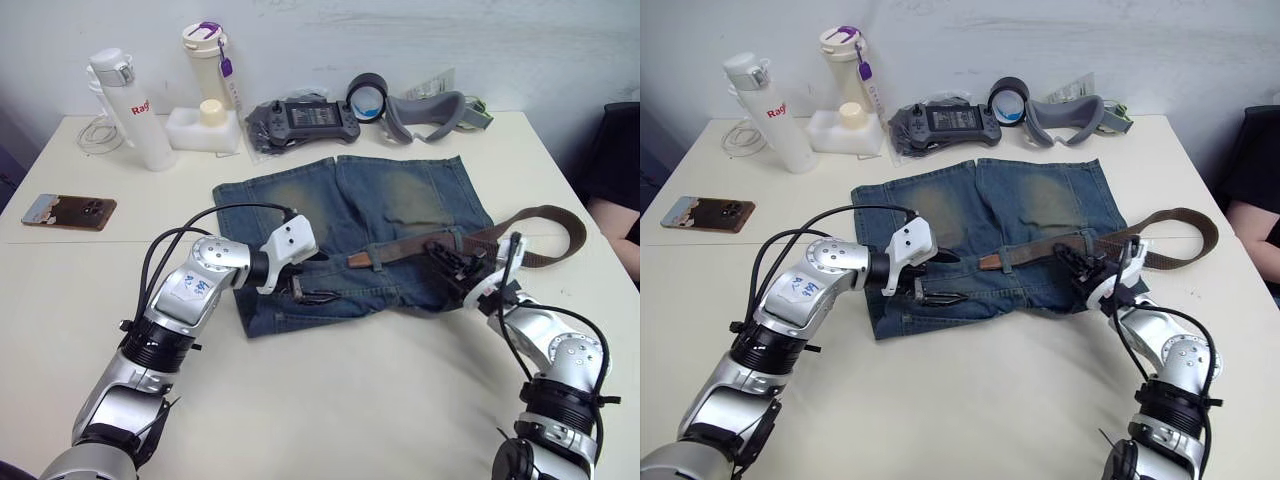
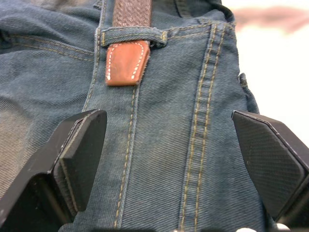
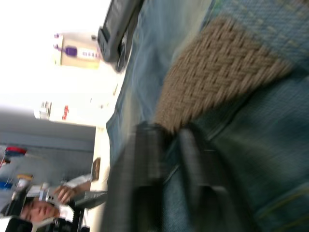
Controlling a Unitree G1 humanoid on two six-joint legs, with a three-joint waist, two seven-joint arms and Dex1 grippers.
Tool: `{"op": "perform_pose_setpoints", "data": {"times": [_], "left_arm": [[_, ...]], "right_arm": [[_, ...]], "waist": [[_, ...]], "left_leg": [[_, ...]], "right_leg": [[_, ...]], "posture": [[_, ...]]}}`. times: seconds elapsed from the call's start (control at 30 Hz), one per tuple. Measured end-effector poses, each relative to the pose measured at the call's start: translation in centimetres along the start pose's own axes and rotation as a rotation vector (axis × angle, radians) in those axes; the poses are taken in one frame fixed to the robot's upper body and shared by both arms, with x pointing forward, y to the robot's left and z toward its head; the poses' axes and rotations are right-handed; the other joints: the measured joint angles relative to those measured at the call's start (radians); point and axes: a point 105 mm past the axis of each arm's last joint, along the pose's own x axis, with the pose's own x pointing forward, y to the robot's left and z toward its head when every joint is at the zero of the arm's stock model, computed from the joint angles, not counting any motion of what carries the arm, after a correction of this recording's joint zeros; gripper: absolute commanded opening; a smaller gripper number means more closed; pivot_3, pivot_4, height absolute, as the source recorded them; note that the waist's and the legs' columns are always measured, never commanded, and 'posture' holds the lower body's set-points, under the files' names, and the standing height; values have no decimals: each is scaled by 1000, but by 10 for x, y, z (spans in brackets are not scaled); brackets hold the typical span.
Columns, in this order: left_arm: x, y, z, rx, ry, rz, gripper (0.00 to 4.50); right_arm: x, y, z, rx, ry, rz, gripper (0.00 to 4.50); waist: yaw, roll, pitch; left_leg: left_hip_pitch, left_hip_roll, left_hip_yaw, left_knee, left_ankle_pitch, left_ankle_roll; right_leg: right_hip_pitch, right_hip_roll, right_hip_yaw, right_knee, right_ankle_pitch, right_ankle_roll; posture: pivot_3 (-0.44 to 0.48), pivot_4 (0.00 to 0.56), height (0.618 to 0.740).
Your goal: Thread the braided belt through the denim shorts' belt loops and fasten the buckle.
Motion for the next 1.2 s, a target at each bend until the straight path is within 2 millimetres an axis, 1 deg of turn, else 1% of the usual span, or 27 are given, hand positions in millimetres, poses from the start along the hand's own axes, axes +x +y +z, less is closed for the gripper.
{"op": "perform_pose_setpoints", "data": {"times": [0.1,0.2,0.27,0.33,0.4,0.5,0.53,0.7,0.83,0.87,0.9,0.93,1.03,1.07,1.1,1.13,1.2], "left_arm": [[0,4,3,52,-10,25,4500],[0,7,8,146,-15,52,4500],[1,13,4,219,20,93,4500],[3,18,-5,275,64,119,4500],[3,18,-6,288,72,123,4500],[6,19,-10,347,95,131,4500],[7,20,-12,392,116,136,4500],[7,27,-8,428,100,173,4500],[7,32,-9,434,89,192,3341],[5,35,-7,423,72,203,2891],[5,35,-7,416,62,203,2562],[6,34,-5,406,48,197,2035],[9,31,-4,397,31,174,691],[9,30,-4,396,32,171,334],[9,30,-5,395,33,168,66],[9,30,-5,394,33,167,66],[9,30,-5,395,33,165,0]], "right_arm": [[8,5,-16,15,27,17,44],[13,12,-33,8,73,28,44],[15,13,-39,10,89,30,44],[14,13,-39,15,85,29,44],[14,13,-39,17,84,30,44],[14,13,-39,18,83,29,44],[13,14,-38,15,84,27,44],[12,13,-36,11,78,20,44],[13,13,-39,0,96,23,0],[13,13,-39,-5,98,23,0],[12,13,-39,-7,99,23,0],[12,13,-38,-12,99,20,0],[12,12,-38,-31,107,13,0],[12,13,-38,-33,110,14,0],[12,13,-38,-35,111,15,0],[12,13,-38,-39,113,15,0],[11,13,-36,-57,116,13,760]], "waist": [[-2,0,0],[-2,0,0],[-2,0,0],[0,0,0],[1,0,0],[0,0,0],[0,0,0],[1,0,0],[0,0,0],[1,0,0],[1,0,0],[1,0,0],[1,0,0],[1,0,0],[1,0,0],[1,0,0],[1,0,0]], "left_leg": [[0,1,0,0,0,0],[0,1,0,-1,0,0],[0,1,0,0,0,0],[0,1,0,0,0,0],[0,1,0,0,0,0],[-1,1,0,-1,0,0],[0,1,0,-1,0,0],[-1,1,0,0,0,1],[-1,1,0,-1,0,1],[-1,1,0,0,0,1],[-1,1,0,0,0,1],[-1,1,0,0,0,1],[-1,1,0,0,0,1],[-1,1,0,0,0,1],[-1,1,0,0,0,1],[-1,1,0,0,0,1],[-1,1,0,0,0,1]], "right_leg": [[0,1,0,0,0,0],[0,1,0,0,0,0],[0,1,0,0,0,0],[0,1,0,0,0,0],[-1,1,0,0,0,0],[-1,1,0,-1,0,0],[-1,1,0,-1,0,0],[-1,0,0,-1,0,0],[-1,1,0,0,0,0],[-1,0,0,0,0,0],[-1,0,0,0,0,0],[-1,0,0,0,0,0],[-1,0,0,0,0,0],[-1,0,0,0,0,0],[-1,0,0,0,0,0],[-1,0,0,0,0,0],[-1,0,0,0,0,0]], "posture": [[0,150,731],[0,150,731],[0,150,731],[0,150,731],[0,150,731],[0,150,731],[0,150,731],[0,150,731],[0,150,731],[0,150,731],[0,150,731],[0,150,731],[0,150,731],[0,150,731],[0,150,731],[0,150,731],[0,150,731]]}}
